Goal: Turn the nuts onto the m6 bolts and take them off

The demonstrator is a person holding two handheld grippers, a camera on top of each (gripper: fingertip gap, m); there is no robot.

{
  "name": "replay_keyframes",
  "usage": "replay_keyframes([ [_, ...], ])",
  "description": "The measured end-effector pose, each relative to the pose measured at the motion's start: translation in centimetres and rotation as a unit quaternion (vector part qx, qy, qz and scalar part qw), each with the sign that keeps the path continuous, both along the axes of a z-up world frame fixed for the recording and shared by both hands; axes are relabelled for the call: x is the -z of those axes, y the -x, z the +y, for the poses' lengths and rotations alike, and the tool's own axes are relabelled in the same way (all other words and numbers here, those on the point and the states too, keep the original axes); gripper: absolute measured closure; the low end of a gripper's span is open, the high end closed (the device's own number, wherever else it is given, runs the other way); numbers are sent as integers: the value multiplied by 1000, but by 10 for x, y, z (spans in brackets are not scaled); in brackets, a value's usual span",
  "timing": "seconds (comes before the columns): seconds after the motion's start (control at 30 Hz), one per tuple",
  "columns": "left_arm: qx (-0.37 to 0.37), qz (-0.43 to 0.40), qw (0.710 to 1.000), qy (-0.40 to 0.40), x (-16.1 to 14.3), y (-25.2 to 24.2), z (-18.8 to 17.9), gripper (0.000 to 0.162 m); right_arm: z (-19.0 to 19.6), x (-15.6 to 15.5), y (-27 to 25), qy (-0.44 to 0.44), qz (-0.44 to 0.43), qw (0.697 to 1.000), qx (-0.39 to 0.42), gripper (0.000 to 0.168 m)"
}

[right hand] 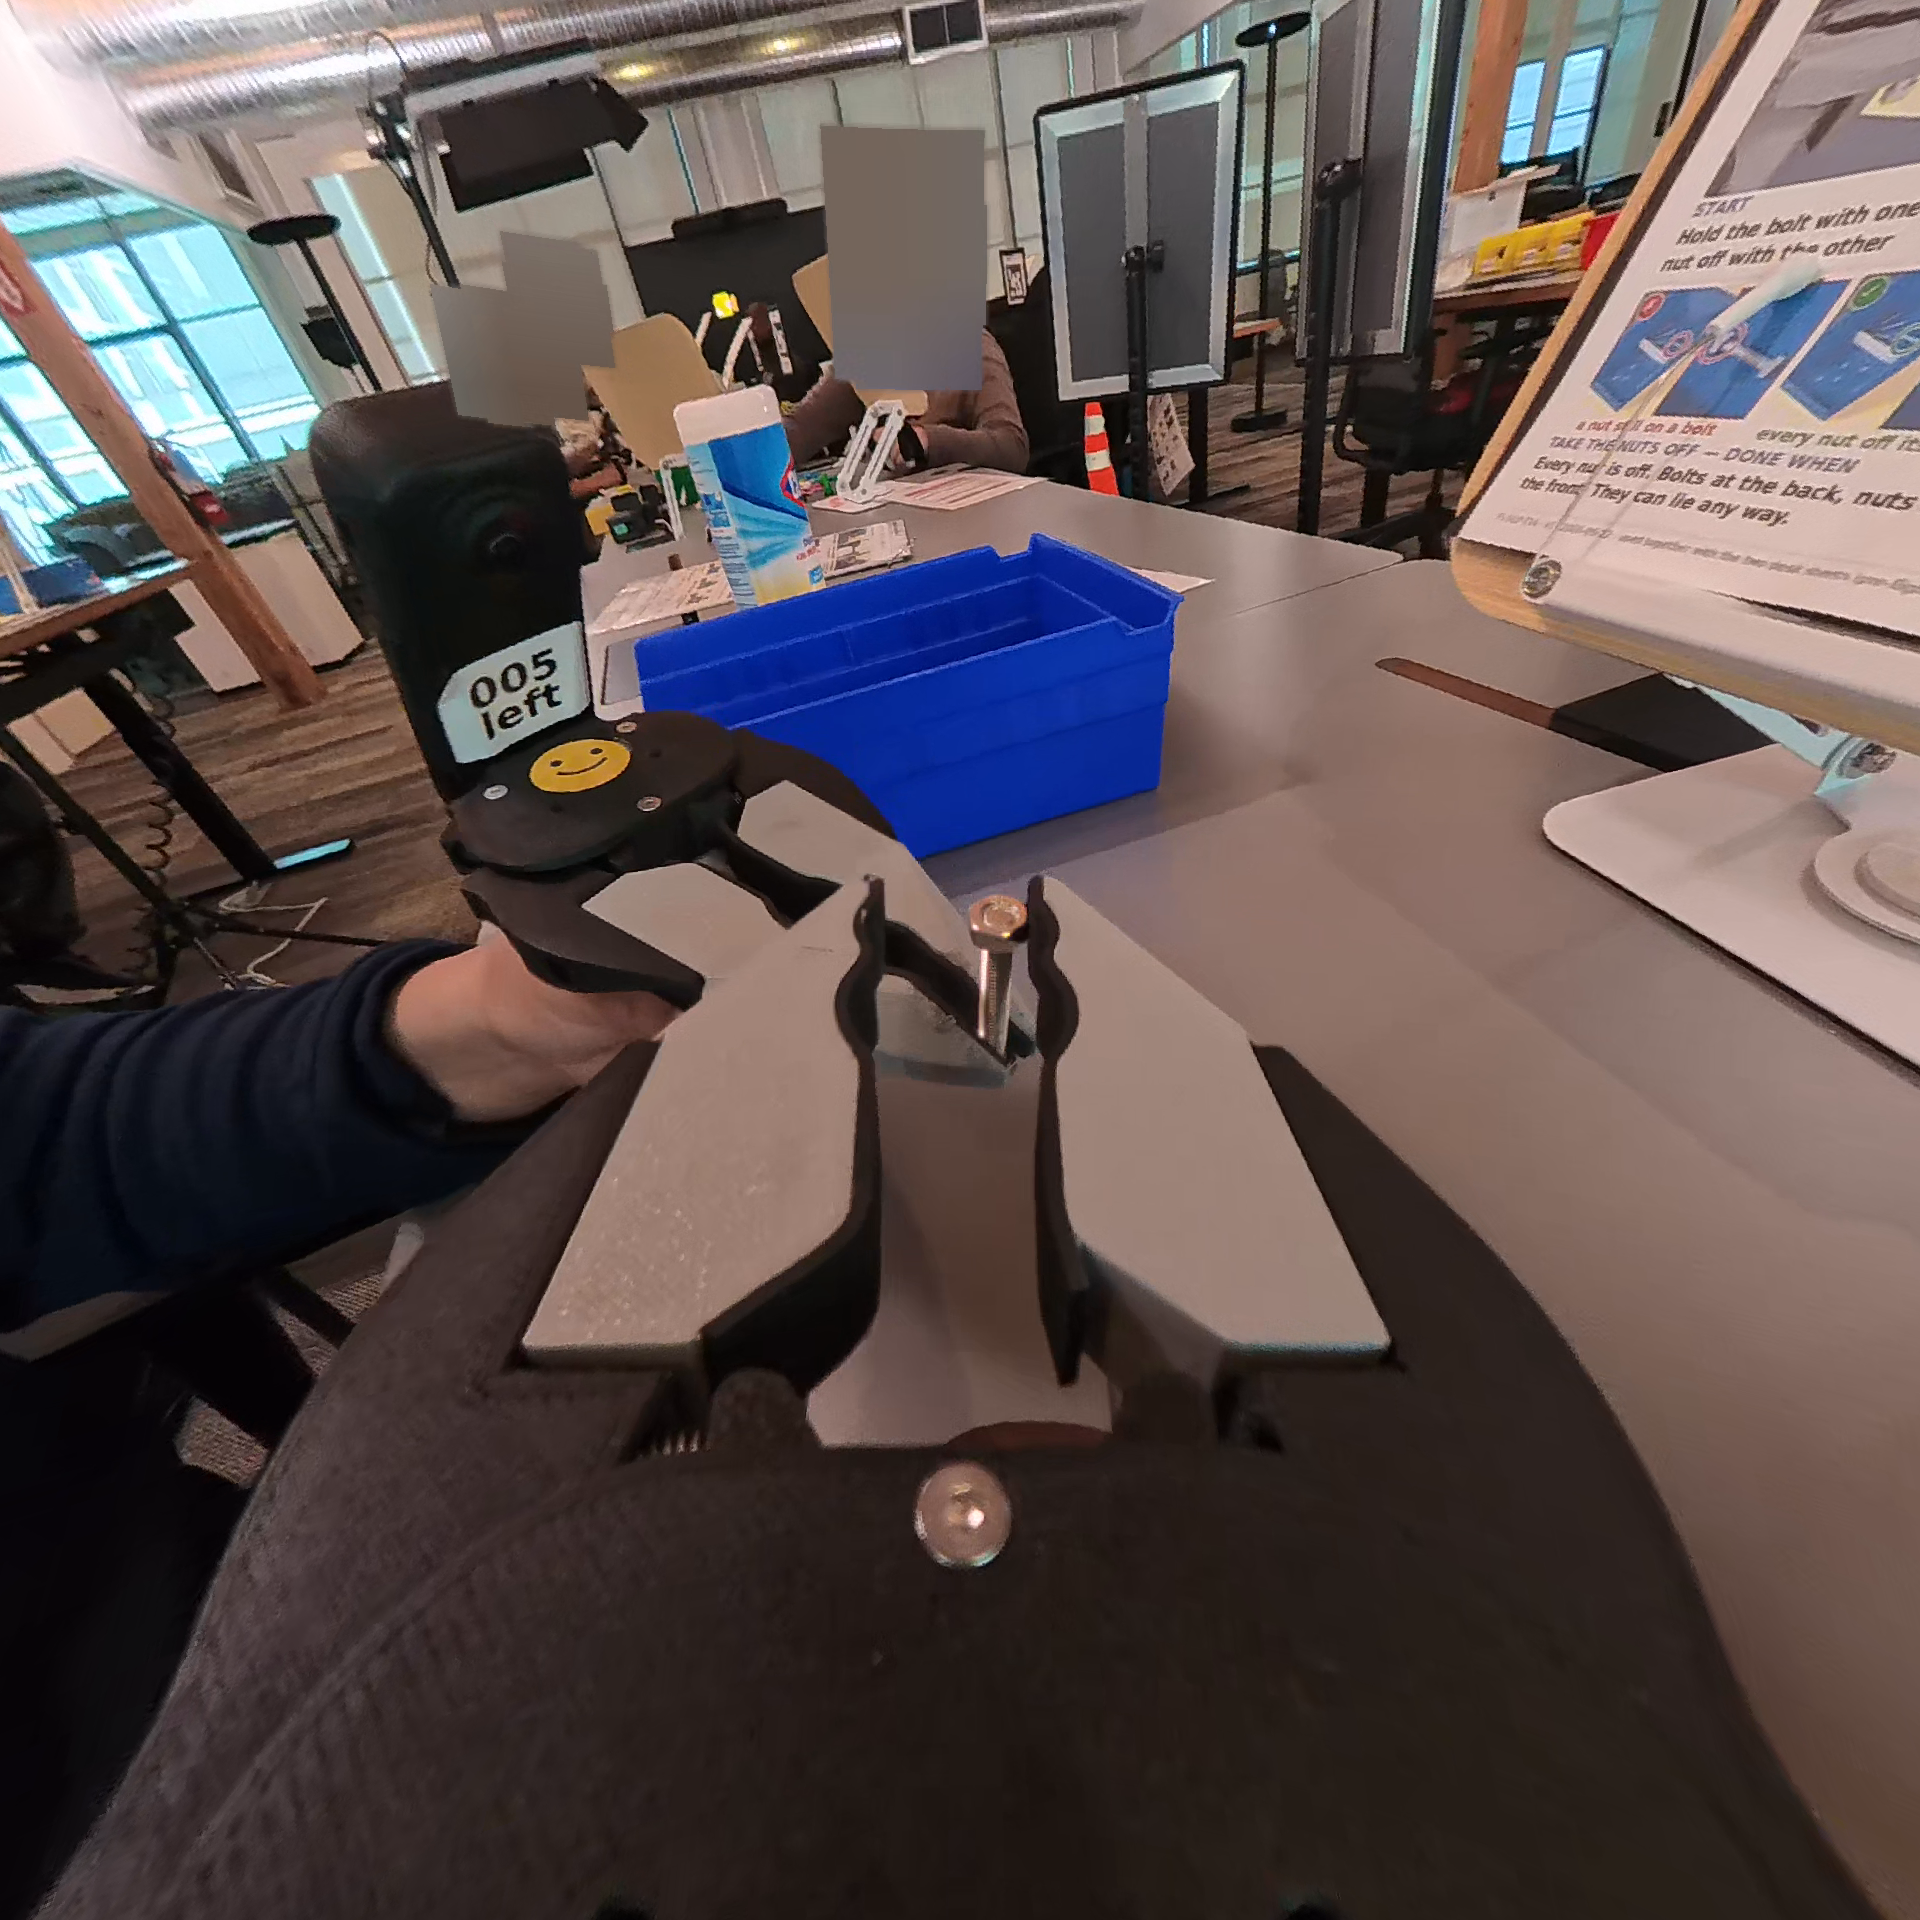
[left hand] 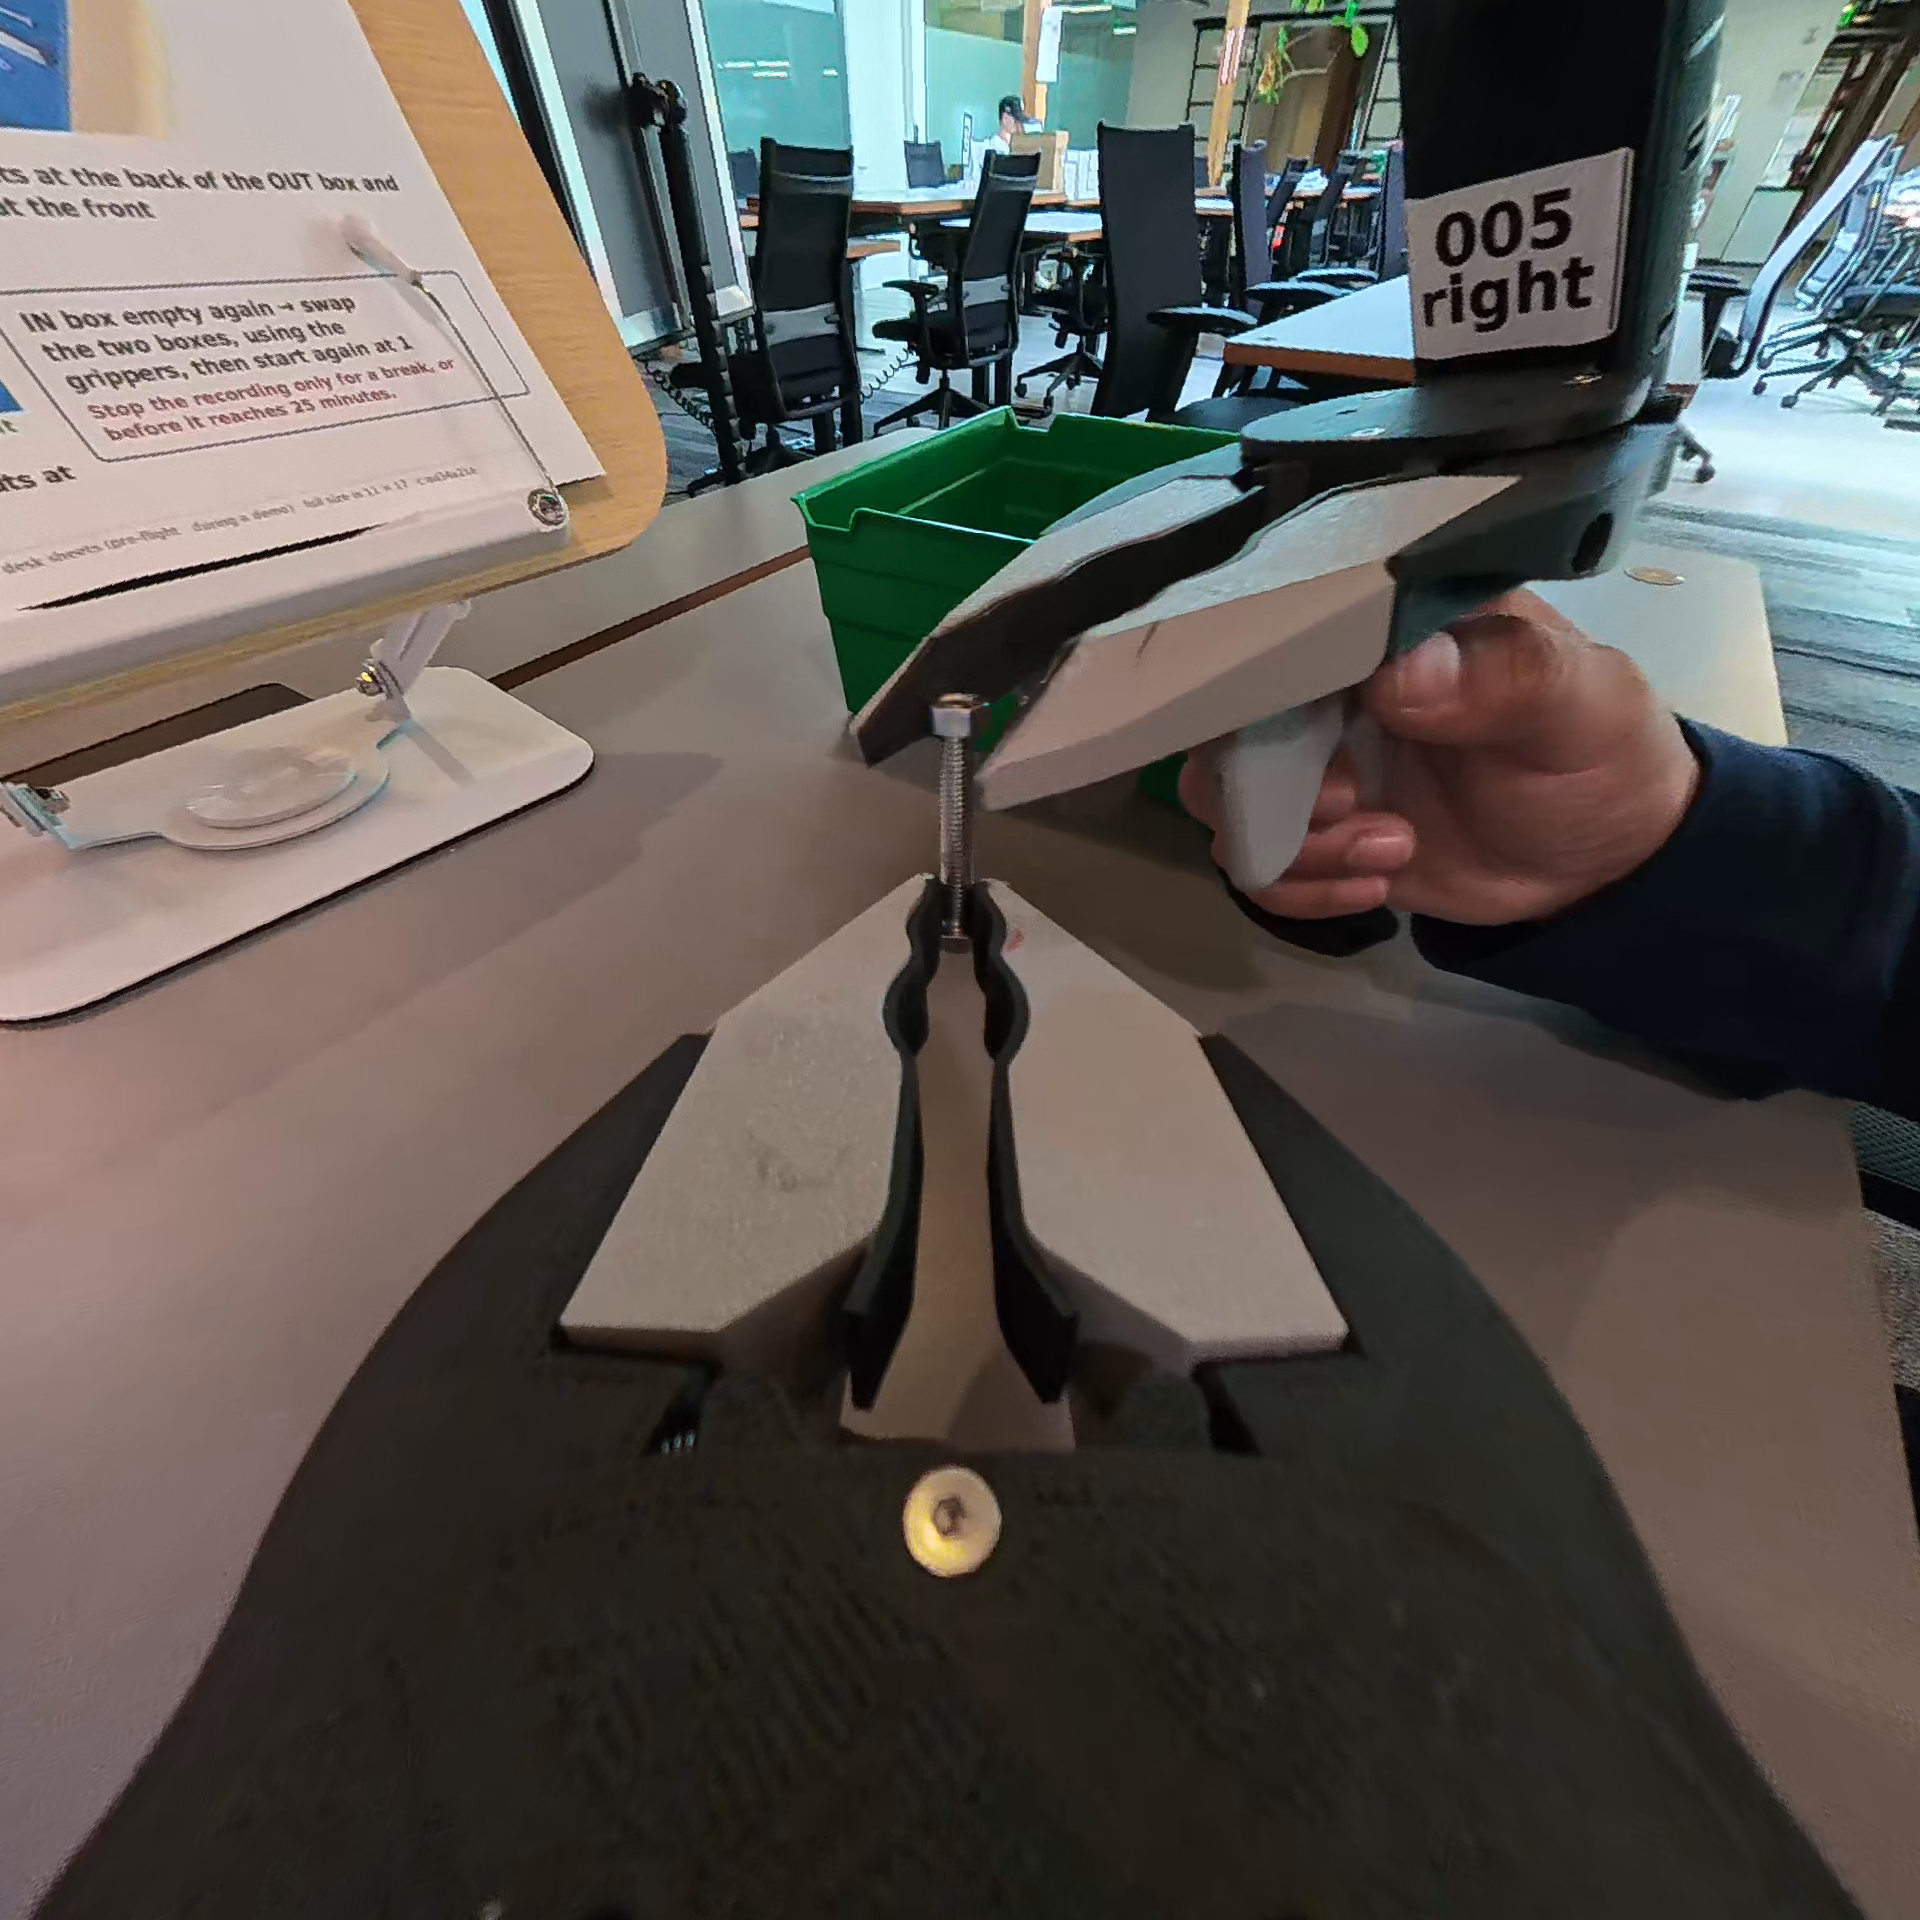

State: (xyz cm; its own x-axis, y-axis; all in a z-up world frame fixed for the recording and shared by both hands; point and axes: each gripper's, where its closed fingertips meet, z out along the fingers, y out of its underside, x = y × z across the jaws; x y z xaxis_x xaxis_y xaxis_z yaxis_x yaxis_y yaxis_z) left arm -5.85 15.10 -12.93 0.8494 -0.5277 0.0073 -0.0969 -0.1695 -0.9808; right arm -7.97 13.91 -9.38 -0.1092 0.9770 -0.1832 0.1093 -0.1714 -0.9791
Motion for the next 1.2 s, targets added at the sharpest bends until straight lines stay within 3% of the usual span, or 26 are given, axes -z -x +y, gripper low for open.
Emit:
replay_keyframes([
  [0.17,4,-10,1000,-1,-2,-1,-1,159,5,1,0,6,-3,1000,12,161],
  [1.2,25,-52,998,-16,-13,-5,-5,158,-2,4,1,32,-6,999,-12,162],
])
